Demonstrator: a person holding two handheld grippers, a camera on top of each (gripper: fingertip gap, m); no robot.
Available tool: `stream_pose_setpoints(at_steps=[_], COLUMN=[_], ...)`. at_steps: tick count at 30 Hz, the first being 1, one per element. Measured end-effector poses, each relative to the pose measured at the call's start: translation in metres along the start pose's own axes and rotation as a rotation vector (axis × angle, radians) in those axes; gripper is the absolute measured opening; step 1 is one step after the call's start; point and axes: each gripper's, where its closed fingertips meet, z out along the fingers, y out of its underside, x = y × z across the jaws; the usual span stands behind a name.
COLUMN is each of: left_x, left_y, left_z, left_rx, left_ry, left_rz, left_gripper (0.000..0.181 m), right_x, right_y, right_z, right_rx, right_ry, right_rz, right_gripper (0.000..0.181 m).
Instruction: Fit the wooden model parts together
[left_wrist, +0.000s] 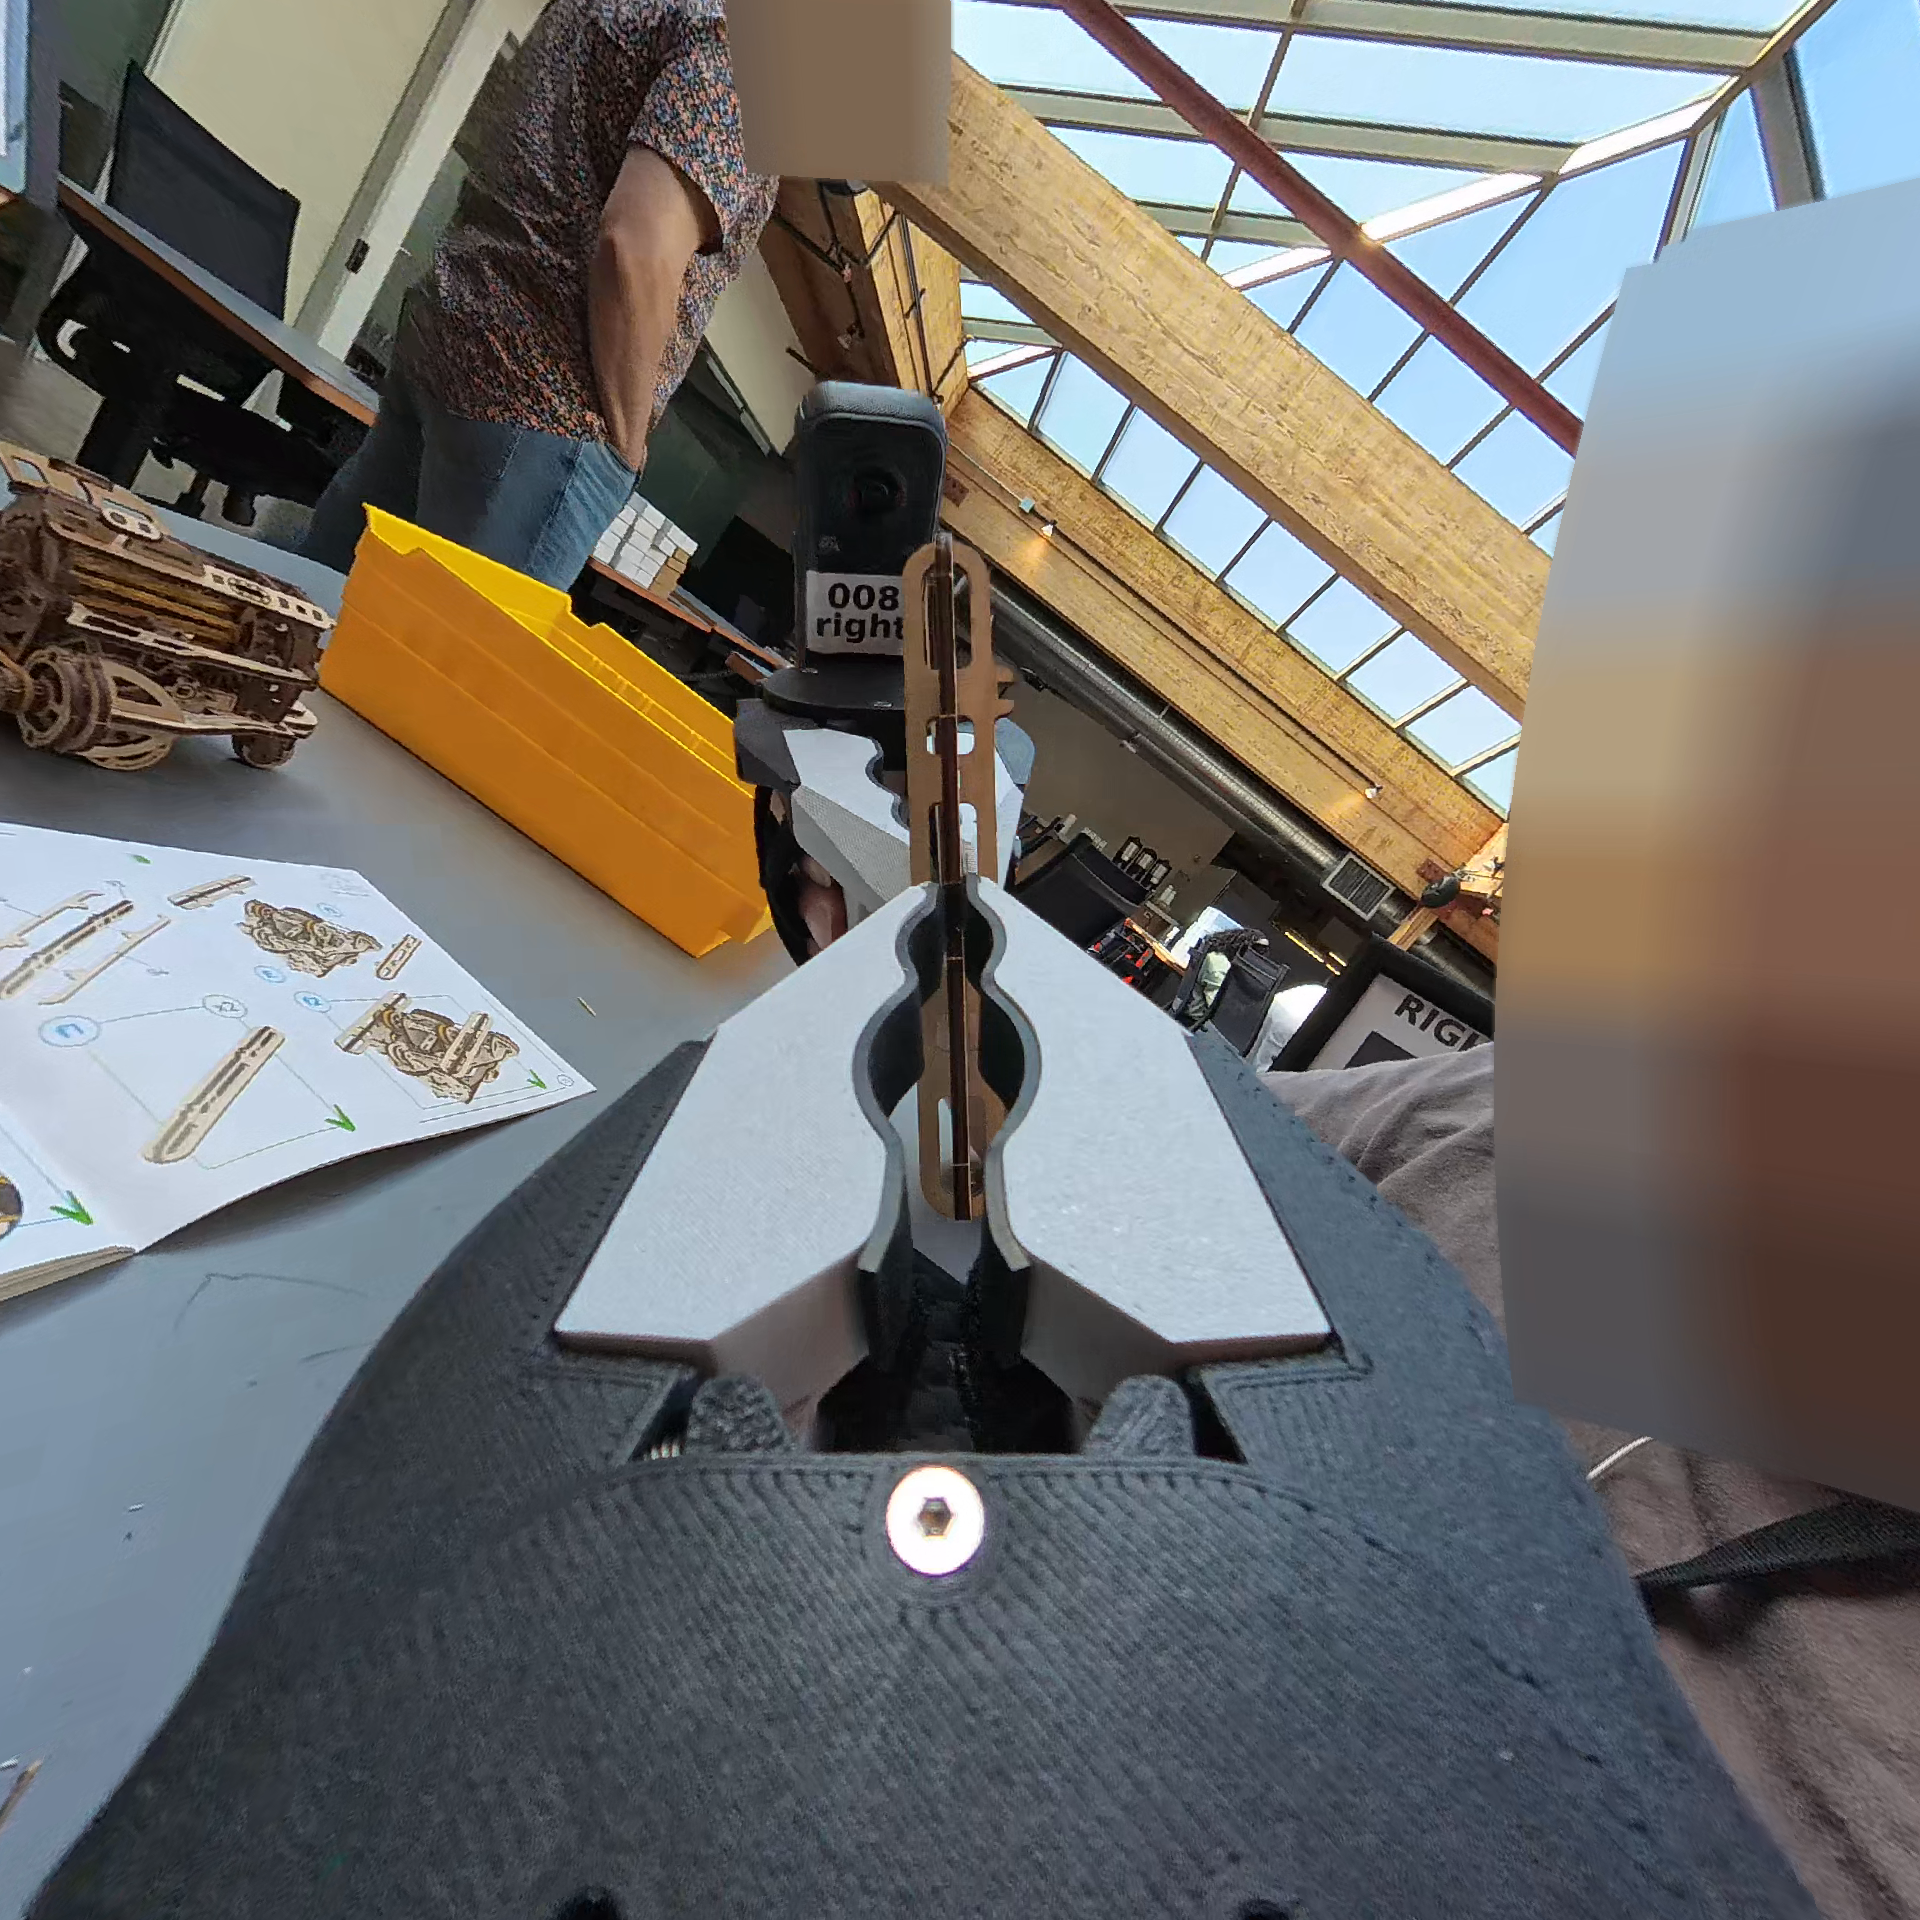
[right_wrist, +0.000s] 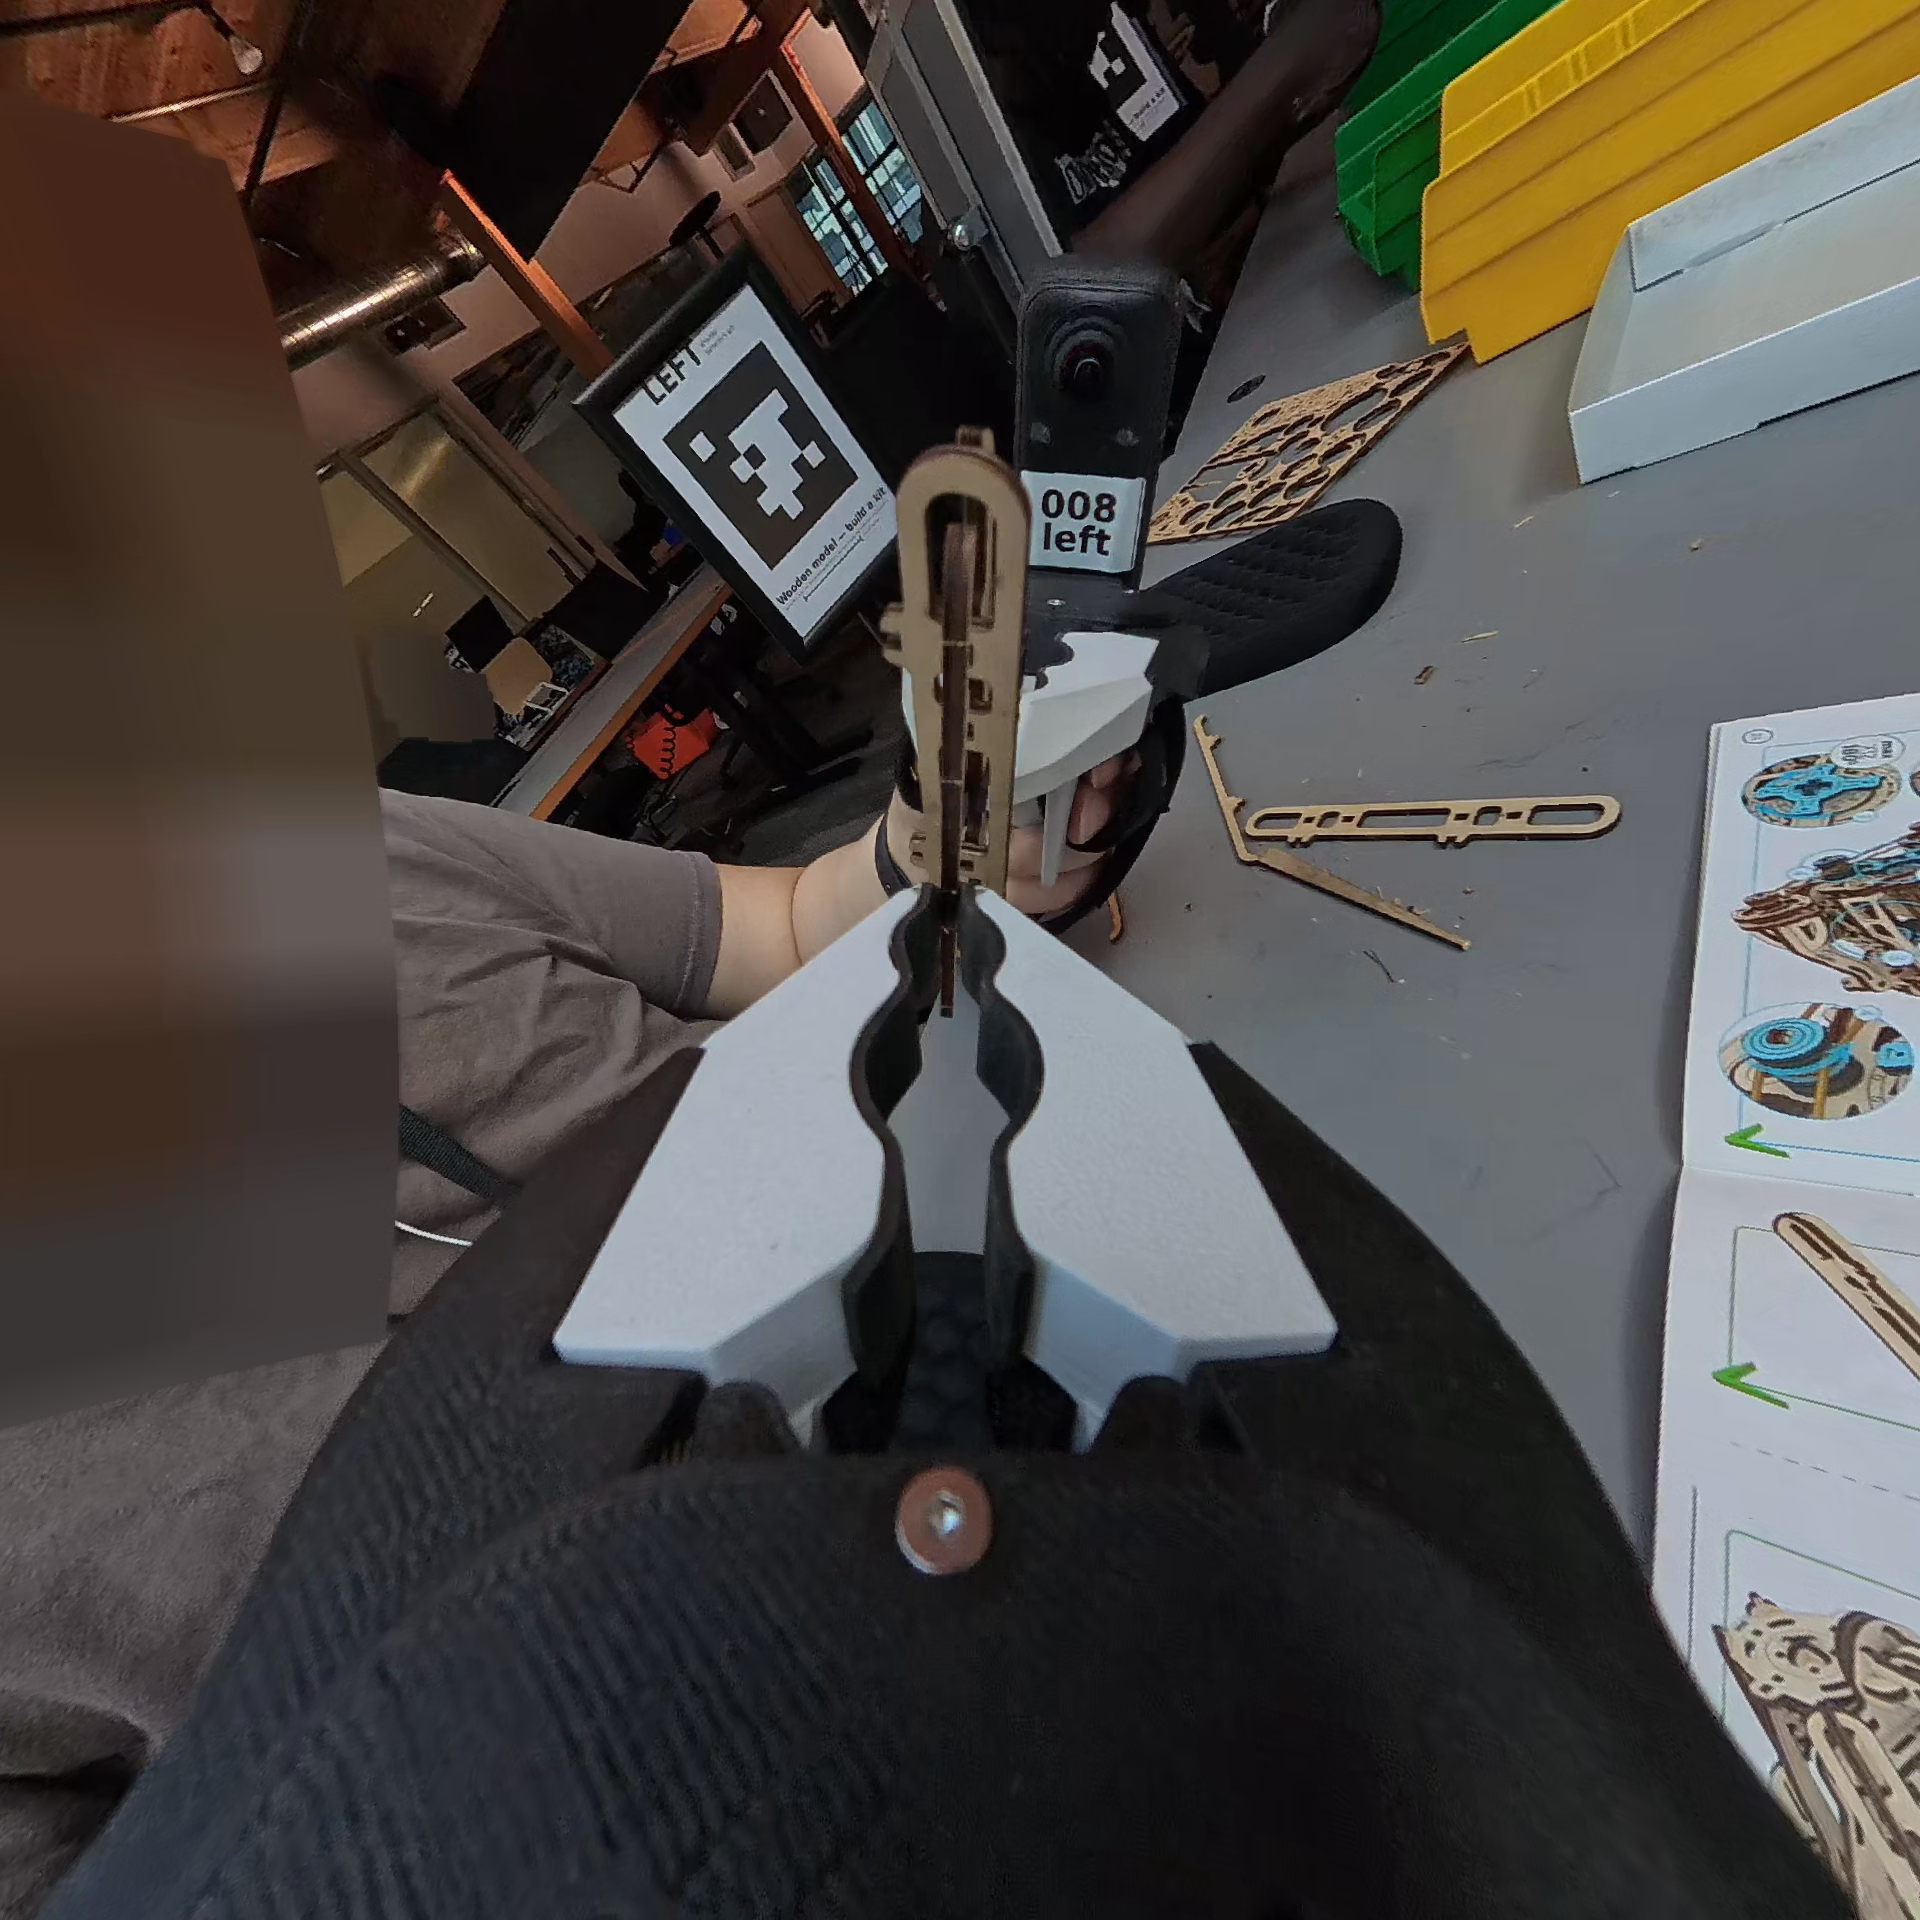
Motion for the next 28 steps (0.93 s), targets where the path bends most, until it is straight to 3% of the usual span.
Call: stream_pose_setpoints(at_steps=[23, 28], left_x=[-0.001, 0.006], left_y=[0.01, 0.006], left_z=[0.002, 0.001], left_rx=[-0.035, -0.005], left_ry=[-0.057, 0.014], left_rz=[0.096, 0.012], left_gripper=[0.0, 0.0], right_x=[0.0, -0.004], right_y=[0.006, 0.004], right_z=[0.004, 0.004], right_rx=[-0.058, -0.046], right_ry=[0.047, 0.029], right_rz=[0.02, 0.041], right_gripper=[0.0, 0.0])
